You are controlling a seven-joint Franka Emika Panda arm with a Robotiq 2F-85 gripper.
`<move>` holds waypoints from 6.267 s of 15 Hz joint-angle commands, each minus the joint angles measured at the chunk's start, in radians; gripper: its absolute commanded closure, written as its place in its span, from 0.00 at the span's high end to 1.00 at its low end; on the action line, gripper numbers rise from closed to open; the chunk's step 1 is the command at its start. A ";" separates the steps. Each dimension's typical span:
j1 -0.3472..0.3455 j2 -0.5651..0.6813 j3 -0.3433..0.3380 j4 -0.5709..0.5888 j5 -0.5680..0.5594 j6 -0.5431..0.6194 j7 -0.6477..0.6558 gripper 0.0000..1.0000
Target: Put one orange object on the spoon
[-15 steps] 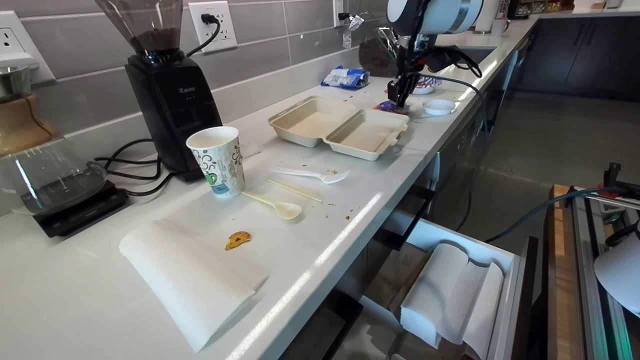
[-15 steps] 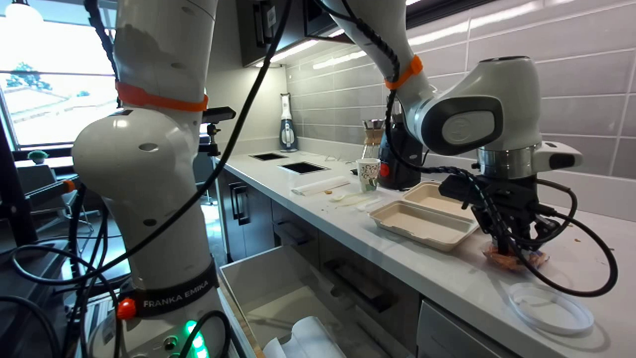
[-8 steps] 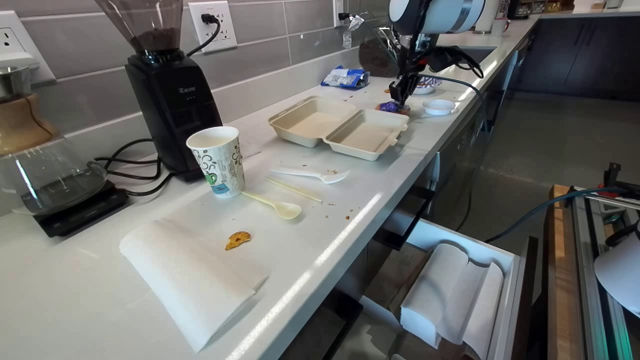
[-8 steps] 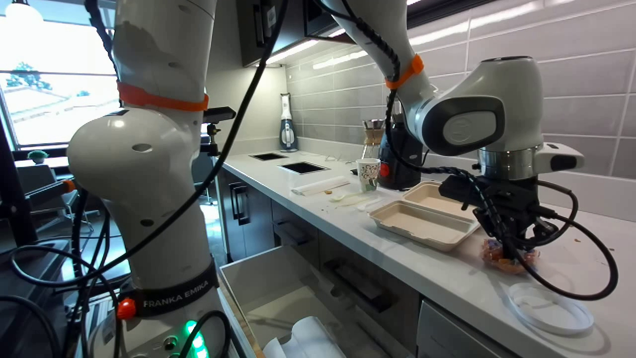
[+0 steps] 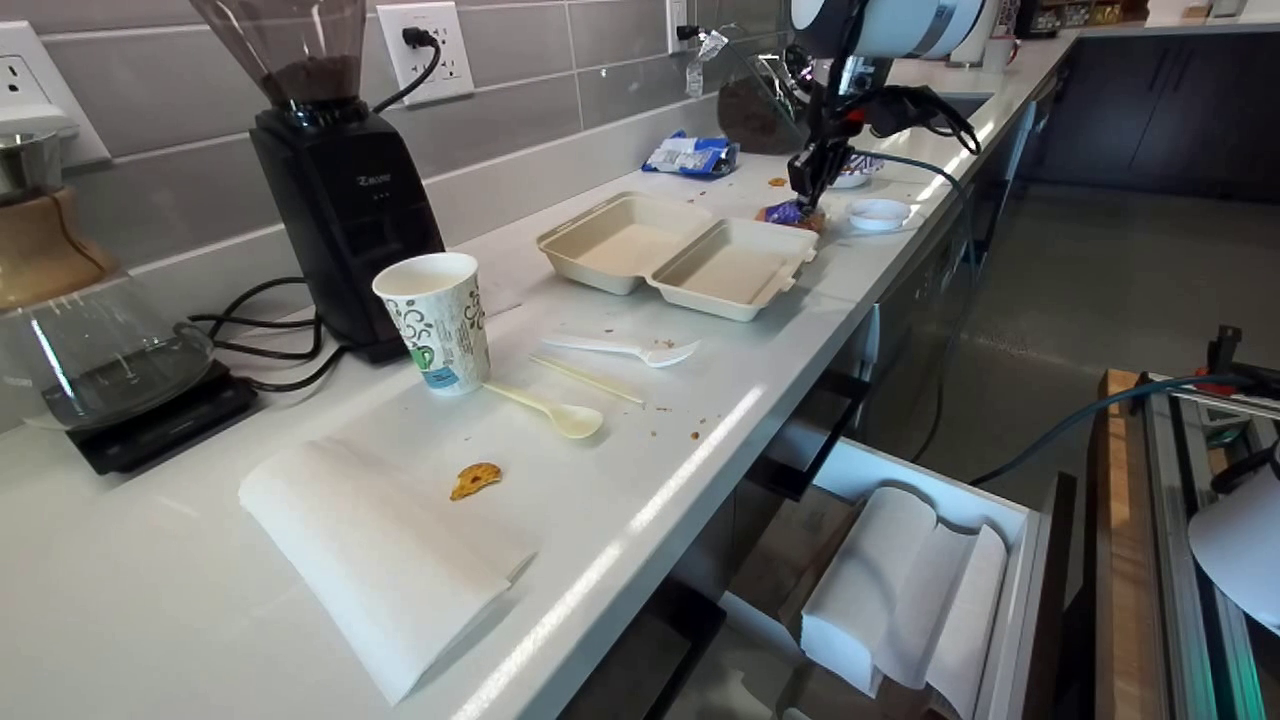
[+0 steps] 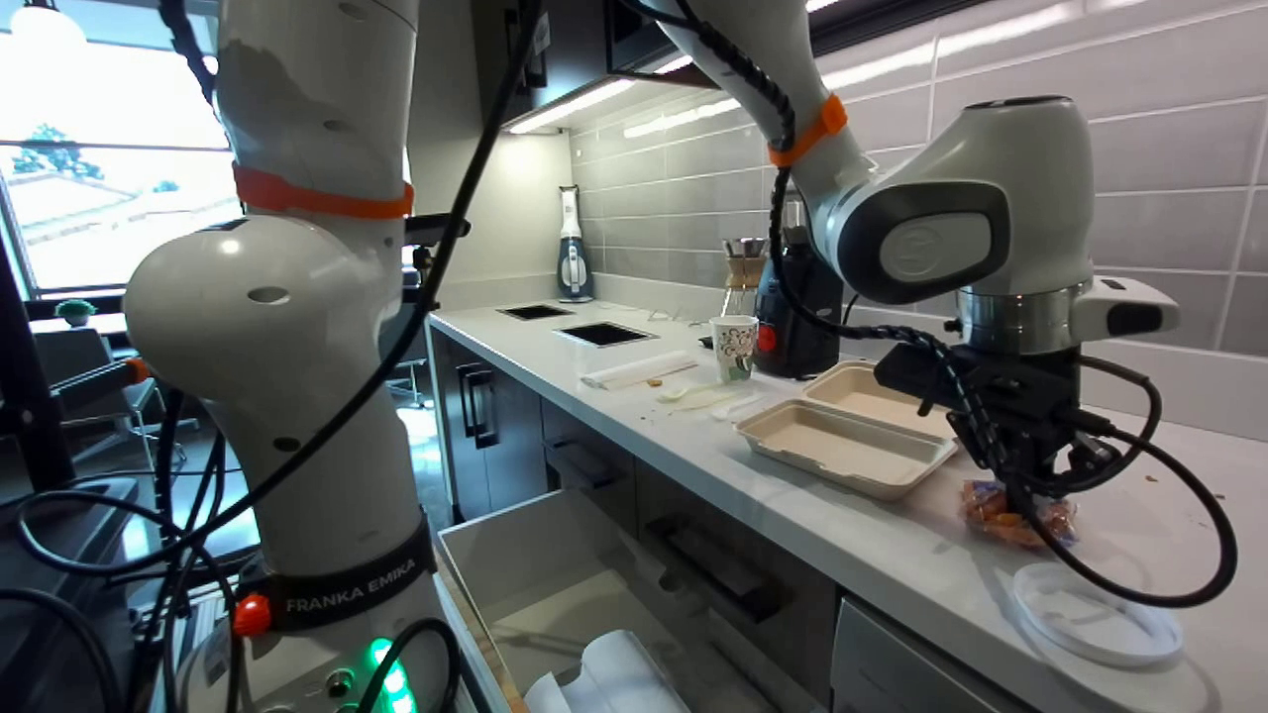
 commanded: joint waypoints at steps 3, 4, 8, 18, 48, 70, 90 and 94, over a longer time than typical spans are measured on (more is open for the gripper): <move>-0.046 -0.069 0.043 -0.021 0.143 -0.059 -0.106 0.02; -0.047 -0.077 0.042 -0.020 0.169 -0.072 -0.126 0.02; -0.033 -0.087 0.017 -0.017 0.187 -0.099 -0.146 0.02; -0.019 -0.149 -0.025 -0.045 0.140 -0.112 -0.124 0.02; 0.431 -0.448 0.013 -0.123 0.244 -0.192 -0.419 0.02; 0.610 -0.413 0.142 -0.147 0.439 -0.311 -0.681 0.02; 0.593 -0.292 0.260 -0.226 0.566 -0.149 -0.904 0.02; 0.593 -0.268 0.274 -0.221 0.565 -0.095 -0.906 0.02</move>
